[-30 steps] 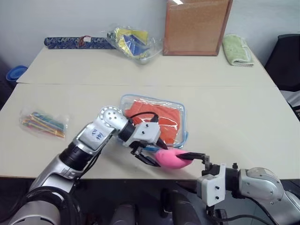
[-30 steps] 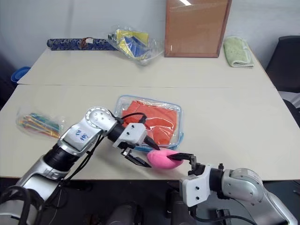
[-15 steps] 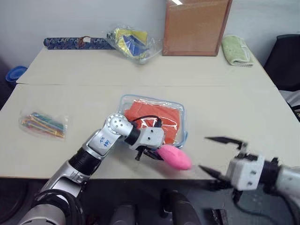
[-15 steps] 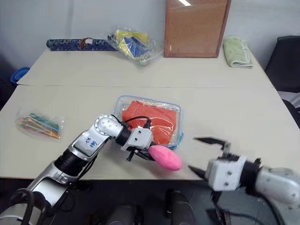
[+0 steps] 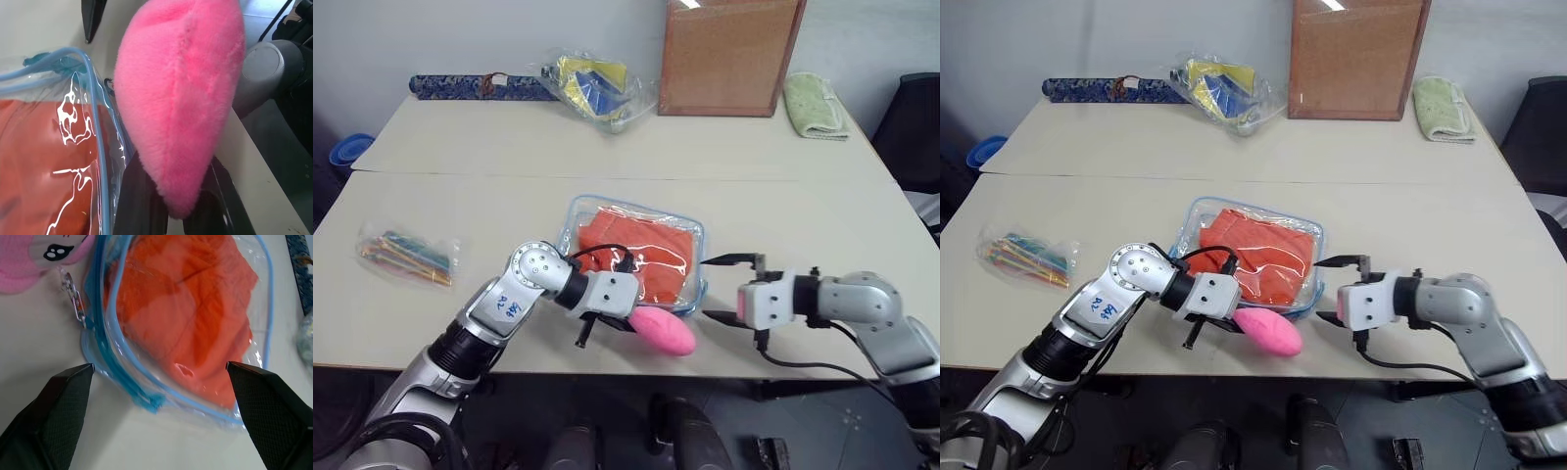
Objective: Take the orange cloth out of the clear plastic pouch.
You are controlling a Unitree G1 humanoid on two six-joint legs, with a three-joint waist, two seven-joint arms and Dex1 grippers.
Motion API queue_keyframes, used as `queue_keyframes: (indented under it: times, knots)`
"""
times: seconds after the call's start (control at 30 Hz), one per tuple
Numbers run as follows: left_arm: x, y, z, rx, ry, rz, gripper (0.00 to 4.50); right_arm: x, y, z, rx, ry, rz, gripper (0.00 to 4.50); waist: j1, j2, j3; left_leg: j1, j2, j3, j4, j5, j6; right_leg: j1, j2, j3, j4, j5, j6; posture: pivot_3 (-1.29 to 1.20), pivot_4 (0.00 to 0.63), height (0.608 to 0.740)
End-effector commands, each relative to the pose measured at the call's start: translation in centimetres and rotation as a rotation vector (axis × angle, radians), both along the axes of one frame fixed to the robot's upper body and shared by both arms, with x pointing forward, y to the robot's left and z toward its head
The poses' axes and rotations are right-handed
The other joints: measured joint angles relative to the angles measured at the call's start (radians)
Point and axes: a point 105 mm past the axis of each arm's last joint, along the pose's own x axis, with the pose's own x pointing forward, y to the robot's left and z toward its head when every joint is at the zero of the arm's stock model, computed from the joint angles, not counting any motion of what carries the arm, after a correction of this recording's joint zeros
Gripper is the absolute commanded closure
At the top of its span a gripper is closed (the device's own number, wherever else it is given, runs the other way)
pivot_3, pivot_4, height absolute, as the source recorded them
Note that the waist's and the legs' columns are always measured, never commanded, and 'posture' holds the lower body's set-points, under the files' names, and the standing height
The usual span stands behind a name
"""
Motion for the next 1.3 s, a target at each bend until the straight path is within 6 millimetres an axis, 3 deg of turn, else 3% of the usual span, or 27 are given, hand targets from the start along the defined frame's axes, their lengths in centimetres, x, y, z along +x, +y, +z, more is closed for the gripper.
queue_keyframes:
  times: [0.03,0.13,0.27,0.37,0.57,0.67,0.83,1.0,1.3]
  knots:
    - [-0.2,0.0,0.7,-0.012,-0.034,0.005,4.50,0.1,0.4,0.4,-0.002,-0.030,0.045,0.92,-0.001,0.000,0.000,0.000,0.000,0.000,0.000,0.000,0.000,0.000,-0.001,0.000,0.000,0.000,0.000,0.00,0.150,0.740]
    - [-0.3,0.0,0.7,-0.013,-0.033,0.016,4.50,0.4,0.9,1.1,0.043,-0.028,0.047,1.94,-0.002,0.000,0.000,0.000,0.000,0.000,0.000,0.000,0.000,0.000,-0.001,0.000,0.000,0.000,0.000,0.00,0.150,0.740]
    - [-0.3,-0.1,0.7,-0.018,-0.031,0.026,4.50,0.5,1.0,1.0,0.030,-0.023,0.064,1.94,-0.002,0.000,0.000,0.000,0.001,0.000,0.000,0.000,0.000,0.000,-0.001,0.000,0.000,0.000,0.000,0.00,0.150,0.740]
    - [-0.3,-0.2,0.7,-0.022,-0.030,0.031,4.50,0.4,1.0,0.9,0.028,-0.016,0.072,2.46,-0.002,0.000,0.000,0.000,0.001,0.000,0.000,0.000,0.000,0.000,-0.001,0.000,0.000,0.000,0.000,0.00,0.150,0.740]
    - [0.4,-0.1,0.9,-0.038,-0.032,0.067,4.50,0.2,1.0,0.5,0.003,-0.010,0.097,4.44,-0.002,0.000,0.000,0.000,0.001,0.000,0.000,0.000,0.000,0.000,-0.002,0.000,0.000,0.000,0.000,0.00,0.150,0.740]
    - [1.0,0.6,1.5,-0.062,-0.016,0.120,4.50,0.2,0.4,0.6,-0.028,-0.032,0.092,4.44,-0.002,0.000,0.000,0.000,0.001,0.000,0.000,0.000,0.000,0.000,-0.002,0.000,0.000,0.000,0.000,0.00,0.150,0.740]
    - [2.1,3.5,3.6,-0.142,0.080,0.284,4.50,0.4,-2.1,1.3,-0.086,-0.080,0.059,4.44,-0.004,0.000,0.000,0.000,0.001,0.000,0.000,0.000,0.000,0.000,-0.002,0.000,0.000,0.000,0.000,0.00,0.150,0.740]
    - [3.1,8.2,5.1,-0.173,0.118,0.462,4.50,0.4,-4.4,2.4,-0.102,-0.124,0.030,4.44,-0.005,0.001,0.000,0.001,0.001,0.000,0.000,0.000,0.000,-0.001,-0.002,0.000,0.000,0.000,0.000,0.00,0.150,0.740]
    - [5.0,17.1,7.2,-0.202,0.075,0.789,4.50,-1.9,-7.3,1.5,-0.181,-0.097,0.041,4.44,-0.004,0.001,0.000,0.001,0.002,0.000,0.000,0.000,-0.001,-0.001,-0.003,-0.001,0.000,0.000,0.000,0.00,0.150,0.740]
